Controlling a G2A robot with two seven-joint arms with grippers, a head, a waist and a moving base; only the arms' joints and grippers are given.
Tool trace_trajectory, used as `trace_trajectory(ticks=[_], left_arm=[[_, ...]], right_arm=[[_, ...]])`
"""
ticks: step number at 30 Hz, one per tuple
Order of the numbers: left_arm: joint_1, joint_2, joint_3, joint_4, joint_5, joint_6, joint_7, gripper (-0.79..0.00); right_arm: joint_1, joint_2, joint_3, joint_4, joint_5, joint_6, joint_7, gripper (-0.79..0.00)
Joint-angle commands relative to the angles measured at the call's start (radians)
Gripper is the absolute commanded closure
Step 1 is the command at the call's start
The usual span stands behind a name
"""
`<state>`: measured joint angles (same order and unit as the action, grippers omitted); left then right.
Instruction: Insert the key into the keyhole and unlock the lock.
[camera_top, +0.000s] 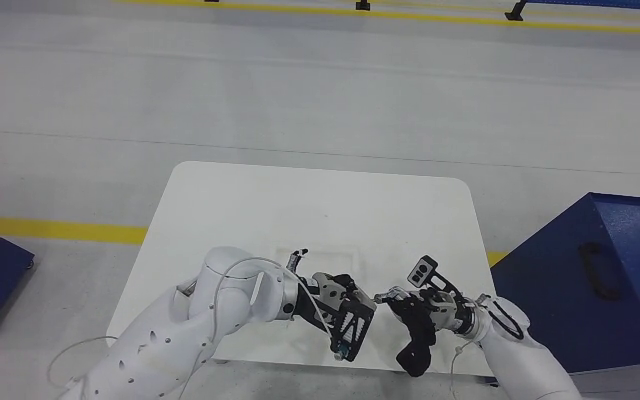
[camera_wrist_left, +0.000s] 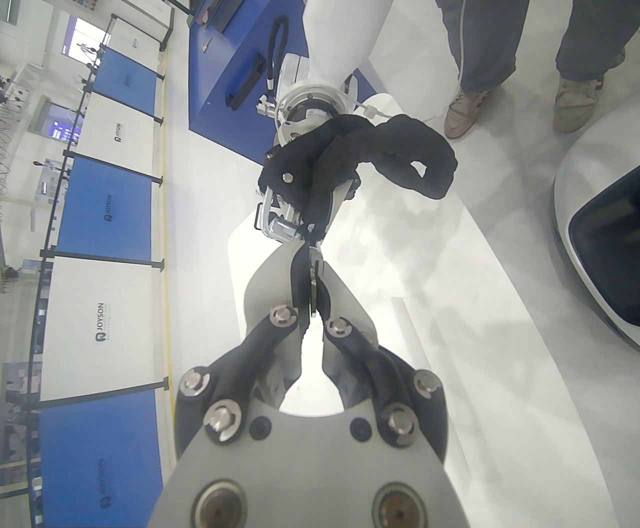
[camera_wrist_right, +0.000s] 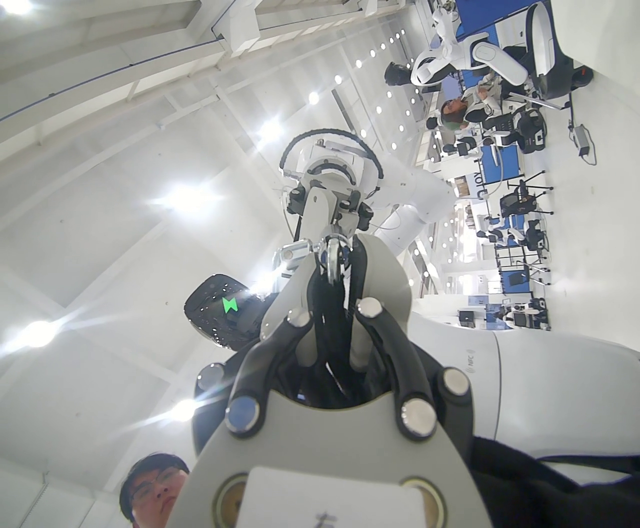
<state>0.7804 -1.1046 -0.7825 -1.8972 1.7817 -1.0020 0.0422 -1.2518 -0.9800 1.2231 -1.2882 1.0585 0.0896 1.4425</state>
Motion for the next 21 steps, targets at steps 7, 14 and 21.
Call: trace_trajectory(ticks=[7,14,21], left_arm=[[-0.003,-0.003,0.007,0.001,-0.004,-0.007,-0.006,-0.57],[-0.002,-0.005,0.009,0.0,-0.011,-0.004,-0.012,-0.785],[0.013,-0.002,-0.016,-0.031,-0.001,0.039,-0.001,-0.785]], right_arm=[[-0.001,-0.003,0.004,0.003,-0.009,-0.004,0.003,0.0],[-0.006,-0.005,0.009,0.004,-0.016,-0.004,0.008,0.0],[0.006,-0.012,-0.003,0.04,0.049,0.119,0.027,0.0]])
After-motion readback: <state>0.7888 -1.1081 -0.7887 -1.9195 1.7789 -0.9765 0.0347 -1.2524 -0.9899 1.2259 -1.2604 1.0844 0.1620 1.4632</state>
